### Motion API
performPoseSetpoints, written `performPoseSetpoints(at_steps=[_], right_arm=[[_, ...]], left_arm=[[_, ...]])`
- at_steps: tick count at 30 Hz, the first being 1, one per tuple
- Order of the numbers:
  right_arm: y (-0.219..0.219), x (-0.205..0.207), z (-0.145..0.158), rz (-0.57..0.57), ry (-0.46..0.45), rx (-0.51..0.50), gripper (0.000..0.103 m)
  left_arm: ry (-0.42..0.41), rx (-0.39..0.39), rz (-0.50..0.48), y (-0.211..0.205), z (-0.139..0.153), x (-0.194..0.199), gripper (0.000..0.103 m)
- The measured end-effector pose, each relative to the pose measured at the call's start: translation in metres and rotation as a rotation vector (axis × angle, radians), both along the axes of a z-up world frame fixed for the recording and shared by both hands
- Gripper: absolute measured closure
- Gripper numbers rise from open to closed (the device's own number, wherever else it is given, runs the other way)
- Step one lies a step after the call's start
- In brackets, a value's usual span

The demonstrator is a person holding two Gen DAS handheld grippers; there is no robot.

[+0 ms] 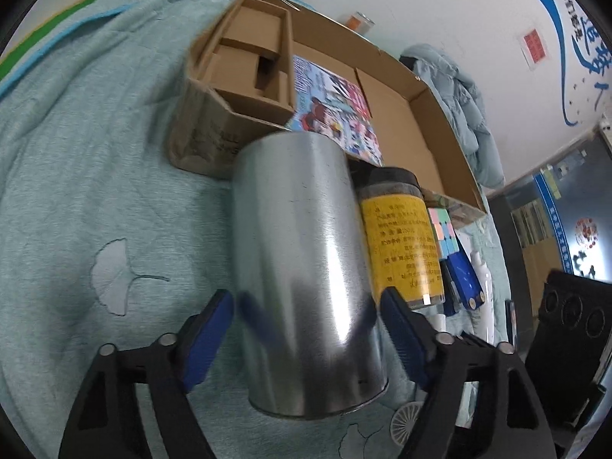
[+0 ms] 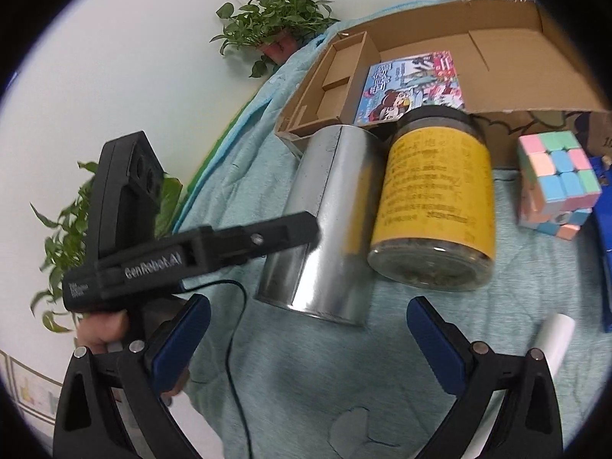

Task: Organize rigid objects
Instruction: 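Close both grippers around the silver metal cylinder, then lift the silver cylinder and set it upright in the box beside the game box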

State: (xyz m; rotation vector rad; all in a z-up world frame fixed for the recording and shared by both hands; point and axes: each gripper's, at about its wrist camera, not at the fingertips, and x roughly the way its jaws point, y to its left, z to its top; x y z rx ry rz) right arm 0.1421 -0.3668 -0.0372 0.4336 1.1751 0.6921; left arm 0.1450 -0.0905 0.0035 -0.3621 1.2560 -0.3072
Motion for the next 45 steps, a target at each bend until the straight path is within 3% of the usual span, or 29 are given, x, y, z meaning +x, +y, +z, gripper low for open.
performPoseSetpoints(at_steps=[4,7,15,23,26,30,34,40,45], right_arm=[[0.016,0.009,-0.012,0.052,0.028,-0.012,0.022],[0.020,0.007,-0.015,0.058,0.037,-0.030,0.022],[0.000,-0.017,-0.011,0.164,0.150,0.042,0.021],[-0.018,0.005,-0.019,0.079,0.235,0.126,0.021],[0.000,0.012,-0.030,0.108,0.247,0.067,0.021],[0.014,0.005,-0.035,0.134,0.244,0.048,0.020],[0.020,0.003,-0.030,0.157,0.211,0.015,0.019],[0.014,0.000,-0.018,0.154,0.146,0.022,0.019],[-0.001,0.000,0.020,0.124,-0.011,0.069,0.019]], left_arm=[[-0.009,0.030,-0.043,-0.011,0.000,0.002,0.028],[-0.006,0.055,-0.052,-0.017,0.001,-0.003,0.028],[0.114,-0.010,-0.079,-0.019,-0.004,-0.040,0.027],[0.109,-0.101,0.025,0.012,-0.007,-0.018,0.024],[0.131,-0.145,-0.012,0.008,-0.012,-0.011,0.024],[0.120,-0.083,-0.060,-0.002,-0.020,-0.018,0.022],[0.124,-0.079,-0.065,-0.003,-0.015,-0.016,0.022],[0.034,-0.050,-0.076,-0.013,0.003,-0.025,0.023],[-0.169,-0.003,-0.090,-0.034,0.062,-0.033,0.023]])
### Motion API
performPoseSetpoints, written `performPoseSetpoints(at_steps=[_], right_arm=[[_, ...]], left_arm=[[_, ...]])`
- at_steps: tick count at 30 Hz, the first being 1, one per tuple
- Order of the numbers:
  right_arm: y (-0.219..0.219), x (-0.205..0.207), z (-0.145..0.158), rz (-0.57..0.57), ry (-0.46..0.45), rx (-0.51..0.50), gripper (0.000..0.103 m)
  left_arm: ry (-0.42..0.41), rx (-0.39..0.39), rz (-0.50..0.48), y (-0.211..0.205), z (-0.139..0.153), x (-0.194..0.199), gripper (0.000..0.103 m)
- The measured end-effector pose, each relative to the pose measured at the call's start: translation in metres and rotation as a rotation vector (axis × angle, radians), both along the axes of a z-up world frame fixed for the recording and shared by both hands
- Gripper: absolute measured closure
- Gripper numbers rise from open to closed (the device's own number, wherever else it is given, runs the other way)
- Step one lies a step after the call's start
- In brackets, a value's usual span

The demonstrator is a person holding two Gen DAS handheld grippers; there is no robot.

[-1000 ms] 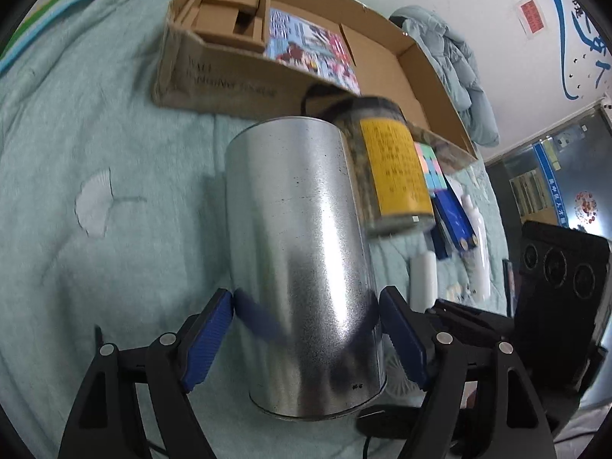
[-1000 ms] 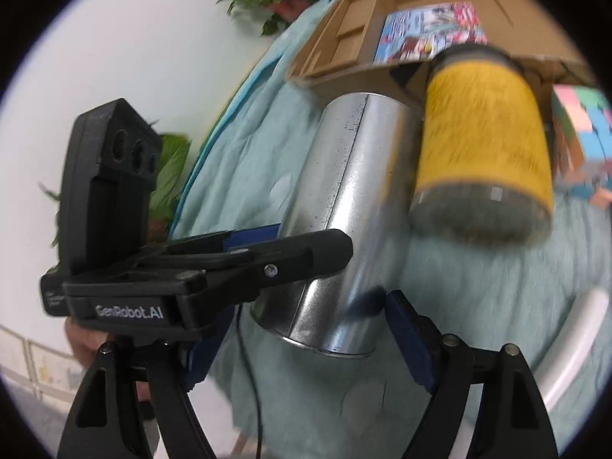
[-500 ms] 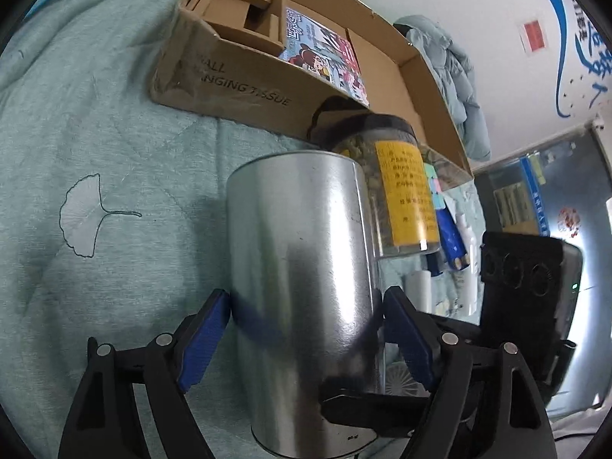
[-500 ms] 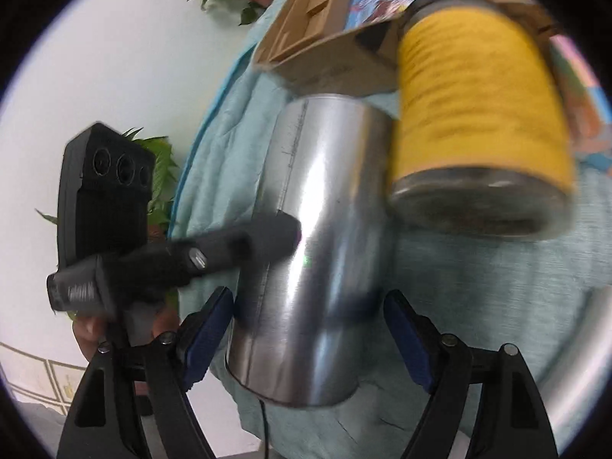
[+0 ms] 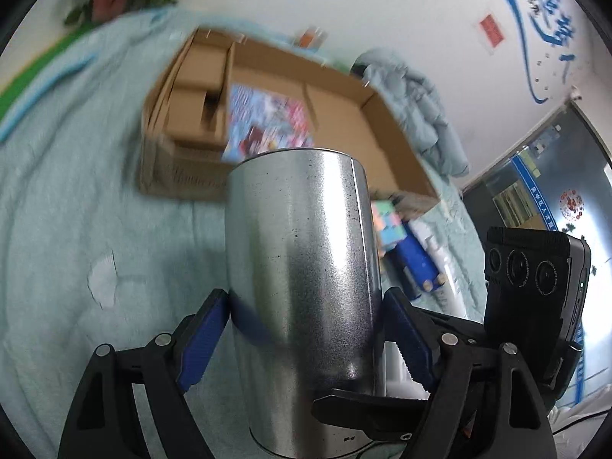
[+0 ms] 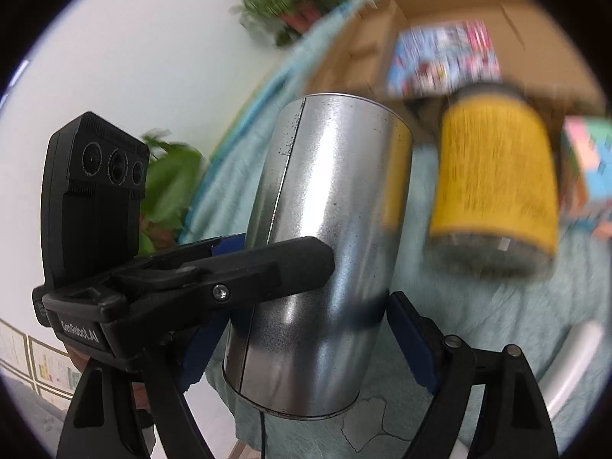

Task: Organize rigid objects
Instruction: 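Lift the silver cylinder and set it upright in the box beside the game box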

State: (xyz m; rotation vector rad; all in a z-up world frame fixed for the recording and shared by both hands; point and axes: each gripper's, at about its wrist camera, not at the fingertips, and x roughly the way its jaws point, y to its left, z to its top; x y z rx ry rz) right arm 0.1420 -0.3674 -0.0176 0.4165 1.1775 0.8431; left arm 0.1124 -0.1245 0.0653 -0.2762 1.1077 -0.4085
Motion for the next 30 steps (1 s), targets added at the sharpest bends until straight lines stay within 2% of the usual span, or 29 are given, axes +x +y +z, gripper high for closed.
performPoseSetpoints(at_steps=[3,6,10,15,19,23,27,30], right_arm=[[-0.010,0.001,0.030,-0.024,-0.133,0.022,0.019],[-0.011,0.000,0.049,-0.048,-0.250,0.018,0.019],[-0.020,0.002,0.065,-0.071,-0.351,0.019,0.019],[-0.036,0.002,0.075,-0.095,-0.431,0.015,0.019],[-0.052,0.013,0.075,-0.105,-0.455,0.008,0.019],[-0.060,0.029,0.068,-0.118,-0.429,0.001,0.019],[-0.072,0.061,0.065,-0.119,-0.370,-0.013,0.019],[-0.081,0.094,0.068,-0.127,-0.361,-0.031,0.019]], left_arm=[[-0.129,0.013,-0.014,-0.011,0.034,-0.003,0.023],[-0.237,0.034,-0.041,-0.026,0.060,-0.007,0.023],[-0.319,0.039,-0.073,-0.043,0.081,-0.007,0.023],[-0.399,0.029,-0.097,-0.070,0.093,-0.002,0.023],[-0.408,0.025,-0.112,-0.081,0.090,0.006,0.023],[-0.373,0.008,-0.113,-0.089,0.078,0.030,0.023],[-0.288,0.001,-0.110,-0.110,0.069,0.087,0.023],[-0.280,-0.018,-0.113,-0.121,0.068,0.123,0.023]])
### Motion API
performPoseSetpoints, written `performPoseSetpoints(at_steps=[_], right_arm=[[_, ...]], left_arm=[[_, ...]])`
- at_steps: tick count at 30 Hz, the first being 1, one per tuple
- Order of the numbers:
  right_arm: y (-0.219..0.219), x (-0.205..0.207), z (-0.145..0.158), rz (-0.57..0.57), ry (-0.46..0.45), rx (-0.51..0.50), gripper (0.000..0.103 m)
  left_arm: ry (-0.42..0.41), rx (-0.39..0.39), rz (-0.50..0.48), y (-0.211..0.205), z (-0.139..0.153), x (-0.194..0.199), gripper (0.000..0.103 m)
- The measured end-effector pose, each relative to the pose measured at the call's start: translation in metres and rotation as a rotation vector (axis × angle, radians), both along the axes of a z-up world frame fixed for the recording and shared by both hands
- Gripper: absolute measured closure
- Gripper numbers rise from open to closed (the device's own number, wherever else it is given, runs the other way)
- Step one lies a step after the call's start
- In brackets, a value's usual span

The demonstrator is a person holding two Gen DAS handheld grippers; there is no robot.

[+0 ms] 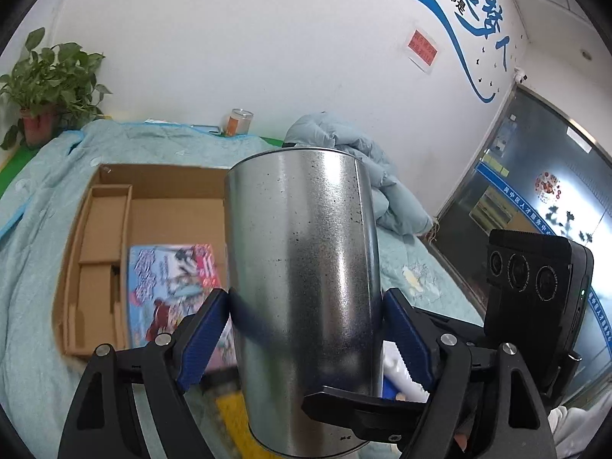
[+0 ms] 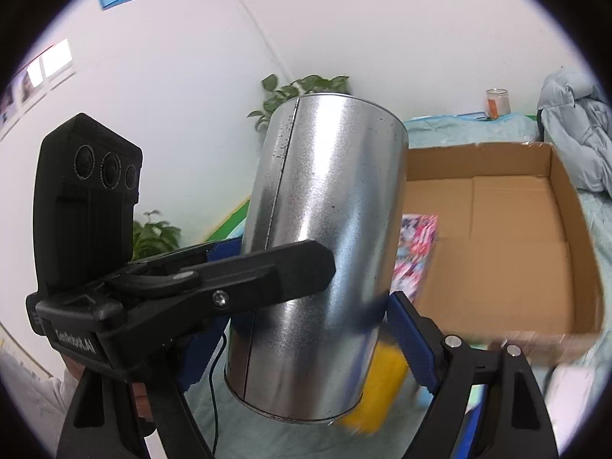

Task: Organize rigid objects
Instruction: 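Lift the silver cylinder and set it upright in the box beside the game box, then open both grippers and withdraw from the silver cylinder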

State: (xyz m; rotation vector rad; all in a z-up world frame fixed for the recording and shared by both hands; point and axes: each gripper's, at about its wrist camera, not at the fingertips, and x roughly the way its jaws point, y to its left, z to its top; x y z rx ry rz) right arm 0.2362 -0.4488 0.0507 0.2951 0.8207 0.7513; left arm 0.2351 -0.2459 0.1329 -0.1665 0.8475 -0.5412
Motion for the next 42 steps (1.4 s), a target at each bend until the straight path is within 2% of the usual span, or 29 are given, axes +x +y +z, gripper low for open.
performPoseSetpoints(at_steps=[2,5,12,15,19,21,25,27,31,35,38,41,42], right_arm=[[-0.004,0.018,-0.001,-0.005,0.018,-0.007,0.019],[-0.009,0.048,-0.006,0.005,0.061,-0.039,0.019],[-0.013,0.096,-0.045,0.052,0.205,-0.097,0.019],[-0.012,0.115,-0.066,0.106,0.278,-0.146,0.019],[-0.009,0.122,-0.097,0.145,0.399,-0.161,0.019],[-0.006,0.122,-0.114,0.152,0.454,-0.167,0.019],[-0.013,0.121,-0.140,0.102,0.578,-0.101,0.019],[-0.016,0.120,-0.147,0.072,0.594,-0.093,0.019],[-0.016,0.113,-0.145,0.038,0.586,-0.096,0.019],[-0.010,0.110,-0.130,-0.019,0.536,-0.140,0.018],[-0.016,0.089,-0.097,-0.048,0.411,-0.125,0.015],[-0.030,0.061,-0.068,-0.127,0.311,-0.124,0.008],[-0.034,0.050,-0.061,-0.170,0.281,-0.135,0.007]], left_arm=[[0.011,-0.002,-0.003,-0.005,-0.004,0.025,0.023],[0.070,-0.018,0.002,-0.013,-0.014,0.062,0.024],[0.271,-0.033,0.033,-0.024,-0.064,0.129,0.024],[0.346,-0.030,0.045,-0.026,-0.094,0.148,0.024],[0.451,0.009,0.071,-0.030,-0.132,0.164,0.024],[0.509,-0.001,0.086,-0.028,-0.154,0.166,0.024],[0.591,-0.013,0.097,-0.026,-0.181,0.171,0.027],[0.579,0.013,0.085,-0.030,-0.183,0.173,0.028],[0.589,0.008,0.079,-0.029,-0.182,0.179,0.028],[0.507,0.011,0.086,-0.019,-0.142,0.148,0.029],[0.419,0.000,0.104,-0.001,-0.110,0.122,0.026],[0.299,0.017,0.146,0.020,-0.072,0.085,0.012],[0.252,0.034,0.169,0.026,-0.062,0.072,0.003]])
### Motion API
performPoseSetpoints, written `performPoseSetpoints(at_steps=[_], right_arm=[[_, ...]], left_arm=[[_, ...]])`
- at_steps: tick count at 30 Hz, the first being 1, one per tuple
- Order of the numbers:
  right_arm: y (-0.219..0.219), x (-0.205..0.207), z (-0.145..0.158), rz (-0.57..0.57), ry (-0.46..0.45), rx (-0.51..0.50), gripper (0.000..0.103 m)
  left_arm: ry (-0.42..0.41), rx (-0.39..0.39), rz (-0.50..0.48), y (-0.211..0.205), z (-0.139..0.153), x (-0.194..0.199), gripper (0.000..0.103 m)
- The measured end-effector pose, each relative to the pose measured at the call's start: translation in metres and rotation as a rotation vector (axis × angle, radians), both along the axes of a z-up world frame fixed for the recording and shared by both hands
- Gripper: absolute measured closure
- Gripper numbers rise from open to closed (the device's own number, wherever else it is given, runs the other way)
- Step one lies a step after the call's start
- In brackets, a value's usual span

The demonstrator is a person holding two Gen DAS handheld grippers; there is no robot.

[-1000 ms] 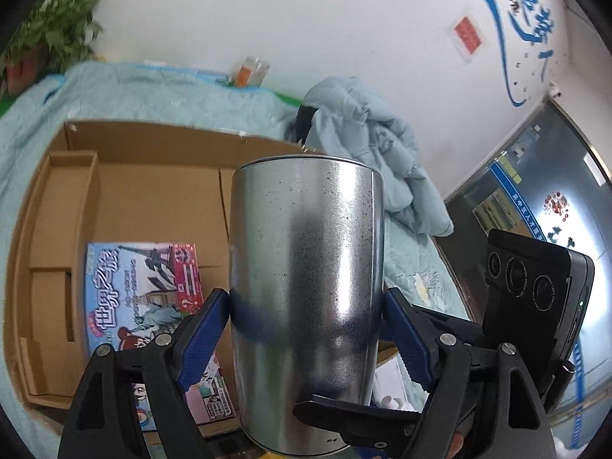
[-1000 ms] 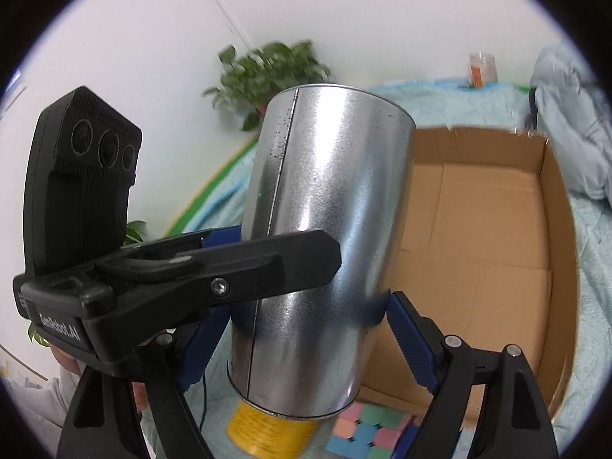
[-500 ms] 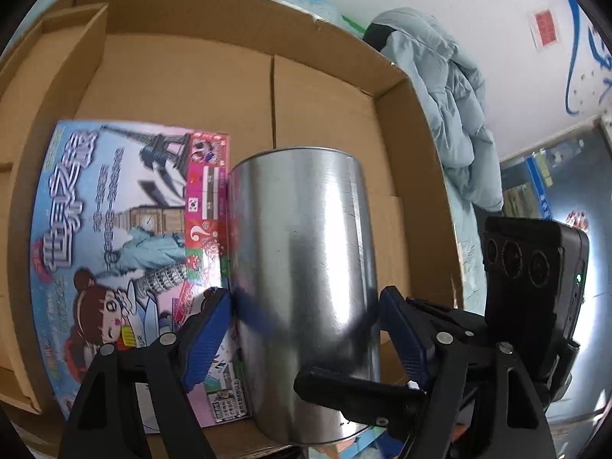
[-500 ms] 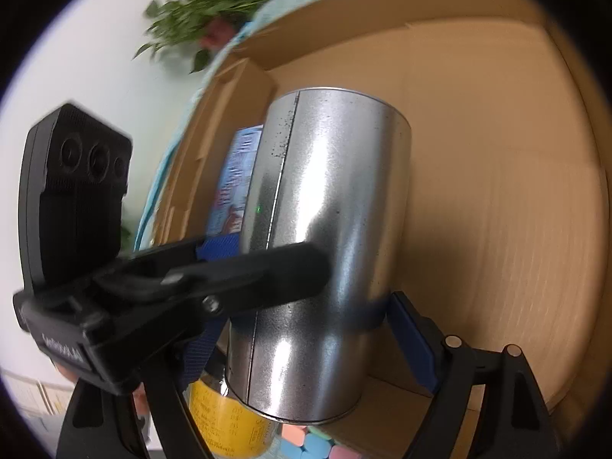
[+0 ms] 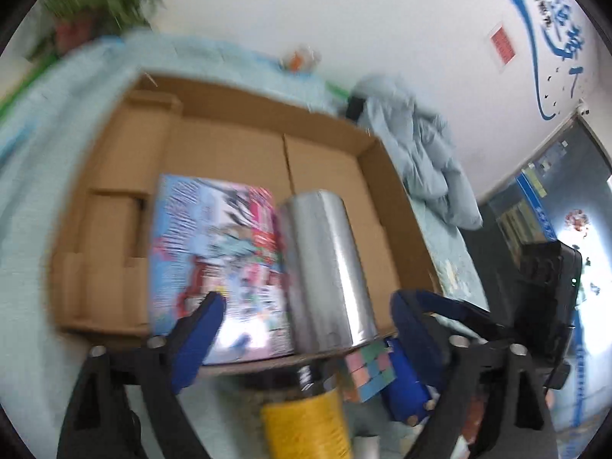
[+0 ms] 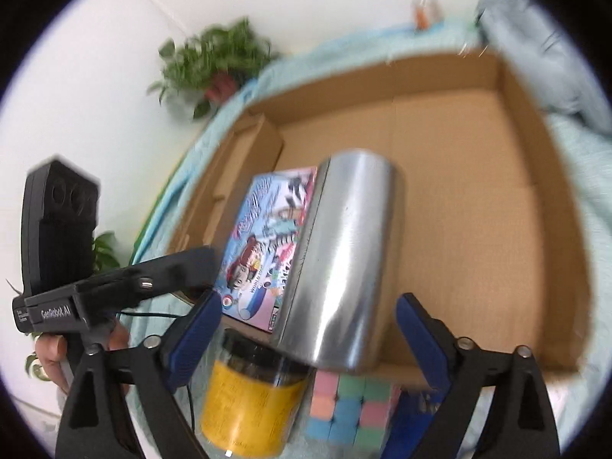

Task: Organize rigid objects
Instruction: 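Open both grippers and withdraw from the silver cylinder, then close both grippers around the yellow-labelled clear jar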

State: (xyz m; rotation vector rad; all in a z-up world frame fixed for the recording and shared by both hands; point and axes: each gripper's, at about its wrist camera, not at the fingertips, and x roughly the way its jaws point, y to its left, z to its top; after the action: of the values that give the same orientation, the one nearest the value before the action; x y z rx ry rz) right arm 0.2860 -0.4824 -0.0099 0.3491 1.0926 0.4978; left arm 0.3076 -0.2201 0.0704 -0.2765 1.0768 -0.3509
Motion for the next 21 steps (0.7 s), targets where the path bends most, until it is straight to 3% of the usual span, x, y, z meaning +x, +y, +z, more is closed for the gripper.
performPoseSetpoints(at_steps=[1,4,8,9,10,11,12,13,14,16,17,21], right_arm=[[-0.002,-0.013,0.007,-0.040,-0.031,-0.024,0.004],[0.005,-0.046,0.020,-0.066,-0.112,-0.089,0.003],[0.018,-0.077,0.023,-0.053,-0.139,-0.114,0.003],[0.020,-0.080,0.022,-0.038,-0.137,-0.104,0.003],[0.021,-0.084,0.021,-0.027,-0.137,-0.098,0.004],[0.020,-0.088,0.022,-0.021,-0.139,-0.091,0.015],[0.019,-0.091,0.021,-0.016,-0.137,-0.081,0.024],[0.019,-0.094,0.021,-0.004,-0.130,-0.054,0.036],[0.018,-0.095,0.020,0.002,-0.125,-0.032,0.036],[0.018,-0.099,0.019,0.024,-0.099,0.020,0.031],[0.020,-0.100,0.018,0.029,-0.088,0.029,0.017],[0.029,-0.104,0.009,0.073,-0.046,0.046,0.012]], left_arm=[[-0.067,0.036,0.036,0.005,0.011,-0.016,0.001],[-0.151,0.106,0.098,0.017,0.023,-0.047,0.001],[-0.175,0.057,0.099,0.022,0.023,-0.080,0.006],[-0.181,0.032,0.065,0.026,0.024,-0.090,0.026],[-0.169,0.027,0.033,0.026,0.024,-0.094,0.058],[-0.136,0.027,-0.015,0.021,0.023,-0.096,0.070],[-0.124,0.022,-0.026,0.020,0.022,-0.100,0.075],[-0.126,0.012,-0.023,0.020,0.024,-0.103,0.075],[-0.128,0.000,-0.021,0.021,0.025,-0.107,0.064],[-0.109,-0.023,0.004,0.025,0.024,-0.110,0.000],[-0.108,-0.035,0.041,0.030,0.023,-0.111,0.002],[0.008,-0.089,0.026,0.034,-0.001,-0.101,0.001]])
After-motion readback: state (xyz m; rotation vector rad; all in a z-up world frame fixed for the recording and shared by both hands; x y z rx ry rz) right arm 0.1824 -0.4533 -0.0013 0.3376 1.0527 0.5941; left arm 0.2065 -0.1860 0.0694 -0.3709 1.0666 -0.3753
